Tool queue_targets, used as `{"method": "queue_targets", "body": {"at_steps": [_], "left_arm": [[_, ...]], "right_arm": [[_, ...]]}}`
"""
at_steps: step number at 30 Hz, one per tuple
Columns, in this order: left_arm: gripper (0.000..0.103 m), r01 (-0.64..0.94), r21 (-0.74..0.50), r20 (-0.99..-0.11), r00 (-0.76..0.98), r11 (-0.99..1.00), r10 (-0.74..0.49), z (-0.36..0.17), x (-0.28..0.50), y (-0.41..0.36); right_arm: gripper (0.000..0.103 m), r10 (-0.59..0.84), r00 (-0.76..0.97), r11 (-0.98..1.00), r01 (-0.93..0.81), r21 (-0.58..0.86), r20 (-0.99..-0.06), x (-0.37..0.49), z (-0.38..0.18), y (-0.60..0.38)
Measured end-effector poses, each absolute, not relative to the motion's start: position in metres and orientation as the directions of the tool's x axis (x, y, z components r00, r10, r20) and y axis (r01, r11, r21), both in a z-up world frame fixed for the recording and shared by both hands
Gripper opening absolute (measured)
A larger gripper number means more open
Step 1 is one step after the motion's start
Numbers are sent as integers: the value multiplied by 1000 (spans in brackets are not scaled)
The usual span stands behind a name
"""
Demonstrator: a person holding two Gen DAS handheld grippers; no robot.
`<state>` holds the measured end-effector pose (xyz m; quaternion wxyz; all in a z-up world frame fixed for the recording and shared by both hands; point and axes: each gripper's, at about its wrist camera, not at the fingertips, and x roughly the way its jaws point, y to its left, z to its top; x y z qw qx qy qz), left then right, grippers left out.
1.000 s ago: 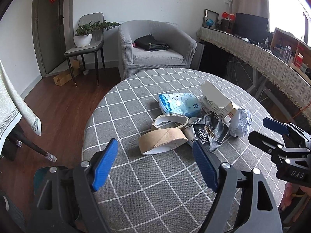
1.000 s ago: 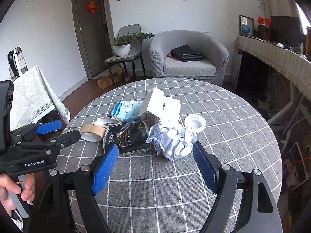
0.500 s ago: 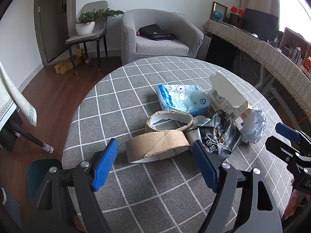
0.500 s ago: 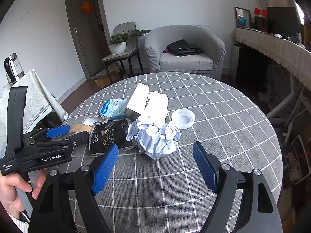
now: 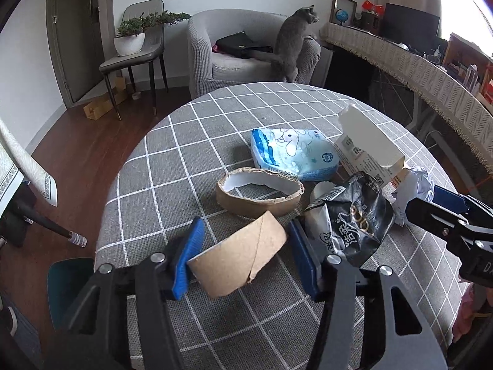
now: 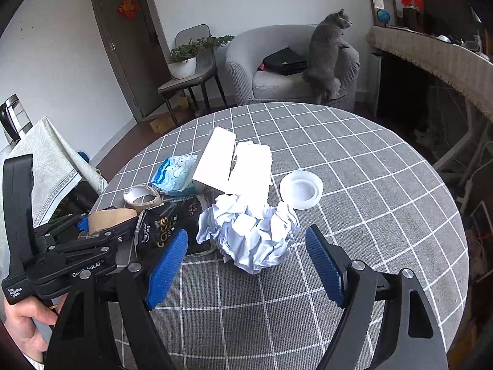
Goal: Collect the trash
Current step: 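Grasp the brown tape core with the left tool while the right tool grasps a crumpled paper ball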
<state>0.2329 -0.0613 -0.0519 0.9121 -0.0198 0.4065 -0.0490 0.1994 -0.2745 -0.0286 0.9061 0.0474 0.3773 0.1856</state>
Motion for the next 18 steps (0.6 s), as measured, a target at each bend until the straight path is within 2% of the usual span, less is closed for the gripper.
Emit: {"method": "queue_targets", "body": {"at_steps": [5, 9, 13, 18], "left_arm": [[58, 85, -93, -738, 664, 992, -126, -51, 234, -54], [58, 85, -99, -734, 666, 991, -131, -50, 232, -49], [58, 93, -115, -727, 671, 989, -148, -47, 226, -46], [58, 110, -131, -723, 670, 985, -172, -45, 217, -46]], "right_arm": [[71, 369, 649, 929, -288, 234, -666, 203, -29, -274], [68, 356, 647, 934, -270, 234, -675, 205, -32, -272], [60, 339, 648, 941, -243, 237, -682, 207, -35, -273], [58, 336, 660, 942, -226, 248, -672, 203, -32, -273]]}}
